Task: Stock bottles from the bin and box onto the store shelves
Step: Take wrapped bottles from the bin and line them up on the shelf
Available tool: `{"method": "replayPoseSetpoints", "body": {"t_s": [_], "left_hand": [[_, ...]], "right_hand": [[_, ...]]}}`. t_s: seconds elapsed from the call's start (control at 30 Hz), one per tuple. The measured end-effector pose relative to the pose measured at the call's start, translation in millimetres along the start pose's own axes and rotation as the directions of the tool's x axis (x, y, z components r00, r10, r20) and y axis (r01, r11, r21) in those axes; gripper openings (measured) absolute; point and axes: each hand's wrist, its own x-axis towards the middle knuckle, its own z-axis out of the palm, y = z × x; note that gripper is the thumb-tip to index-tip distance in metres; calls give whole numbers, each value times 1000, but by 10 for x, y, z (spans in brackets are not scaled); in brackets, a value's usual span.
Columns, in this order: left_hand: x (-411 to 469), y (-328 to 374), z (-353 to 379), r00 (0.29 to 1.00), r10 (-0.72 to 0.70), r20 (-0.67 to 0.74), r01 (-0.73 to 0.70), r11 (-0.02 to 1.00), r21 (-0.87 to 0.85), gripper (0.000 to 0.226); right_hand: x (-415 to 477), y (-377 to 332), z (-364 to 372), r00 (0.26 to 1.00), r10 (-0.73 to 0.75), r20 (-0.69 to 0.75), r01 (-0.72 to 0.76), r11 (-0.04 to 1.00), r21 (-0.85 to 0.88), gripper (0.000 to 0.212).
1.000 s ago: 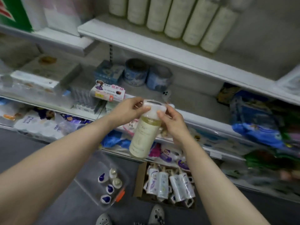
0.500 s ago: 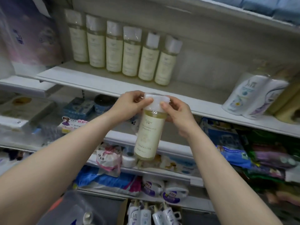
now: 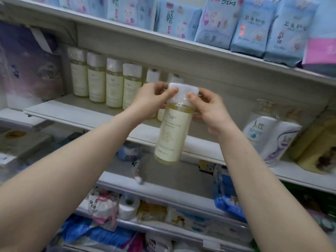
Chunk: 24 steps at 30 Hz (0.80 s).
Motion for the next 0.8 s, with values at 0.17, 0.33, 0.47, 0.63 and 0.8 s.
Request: {"method": "replayPoseSetpoints", "body": {"t_s": [0.17, 0.33, 0.47, 0.63, 0.8], "left_hand": [[158, -25, 59, 999, 45, 3, -45, 999, 7, 39], [231, -143, 131, 996, 65, 65, -67, 997, 36, 35], [282, -239, 176, 996, 55, 63, -57, 998, 34, 25], [336, -318, 198, 997, 56, 44, -57, 998, 7, 33], [147, -454, 285, 996, 86, 28, -86, 996, 6, 43]], "right_hand": [[238, 37, -59, 997, -50, -61, 51, 999, 8, 33], [309, 245, -47, 992, -32, -126, 37, 999, 39, 33], [362, 367, -4, 985, -18, -172, 26, 999, 47, 37], [385, 450, 74, 974, -41, -225, 48, 999, 24, 40], [177, 689, 185, 967, -75, -242, 71, 997, -25, 41]]}}
